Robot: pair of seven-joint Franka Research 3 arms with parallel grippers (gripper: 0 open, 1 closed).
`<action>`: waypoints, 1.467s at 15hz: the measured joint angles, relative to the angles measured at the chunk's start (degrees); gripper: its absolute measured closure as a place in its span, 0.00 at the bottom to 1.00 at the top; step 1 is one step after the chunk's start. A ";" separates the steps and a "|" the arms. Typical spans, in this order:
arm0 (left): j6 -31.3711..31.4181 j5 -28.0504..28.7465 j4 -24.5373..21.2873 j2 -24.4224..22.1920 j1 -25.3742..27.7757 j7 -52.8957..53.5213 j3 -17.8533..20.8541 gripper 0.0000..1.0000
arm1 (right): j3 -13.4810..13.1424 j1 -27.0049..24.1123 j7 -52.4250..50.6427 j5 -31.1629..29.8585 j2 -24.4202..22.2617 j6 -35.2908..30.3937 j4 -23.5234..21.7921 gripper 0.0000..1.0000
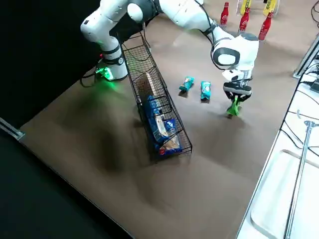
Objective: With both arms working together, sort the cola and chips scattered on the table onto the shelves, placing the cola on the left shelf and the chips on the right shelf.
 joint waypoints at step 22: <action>16.72 5.71 0.84 9.44 -0.74 -0.36 0.98 0.33 | -0.65 -17.24 -62.66 -7.04 -40.08 -53.18 2.29 0.91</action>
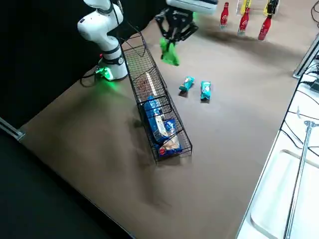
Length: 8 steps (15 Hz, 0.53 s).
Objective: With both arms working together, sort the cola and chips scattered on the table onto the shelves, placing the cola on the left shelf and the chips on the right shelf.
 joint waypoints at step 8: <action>-4.18 1.27 -1.88 -0.21 -0.04 0.00 0.00 0.43 | 0.25 -6.75 -6.33 -0.21 0.33 5.03 -1.67 0.91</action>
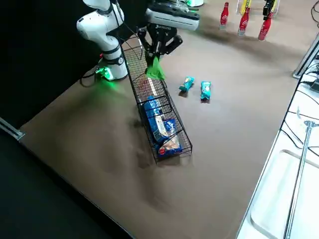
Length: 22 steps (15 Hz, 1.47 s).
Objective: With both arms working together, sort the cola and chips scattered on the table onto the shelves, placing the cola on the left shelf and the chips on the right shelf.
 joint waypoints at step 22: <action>0.03 0.28 1.24 -0.21 -0.63 -2.48 0.00 0.70 | 1.07 -2.10 -6.10 -0.07 3.66 3.19 -0.61 0.68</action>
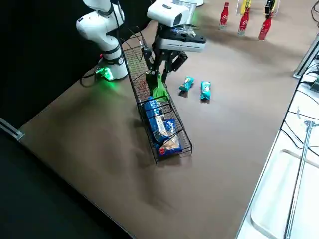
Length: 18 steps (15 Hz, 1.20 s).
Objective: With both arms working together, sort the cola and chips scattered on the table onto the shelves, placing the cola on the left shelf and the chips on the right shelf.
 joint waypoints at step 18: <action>-49.43 -3.01 1.13 -29.27 11.64 21.27 -0.18 0.70 | 0.95 10.36 8.96 9.87 -1.54 -10.80 0.57 0.56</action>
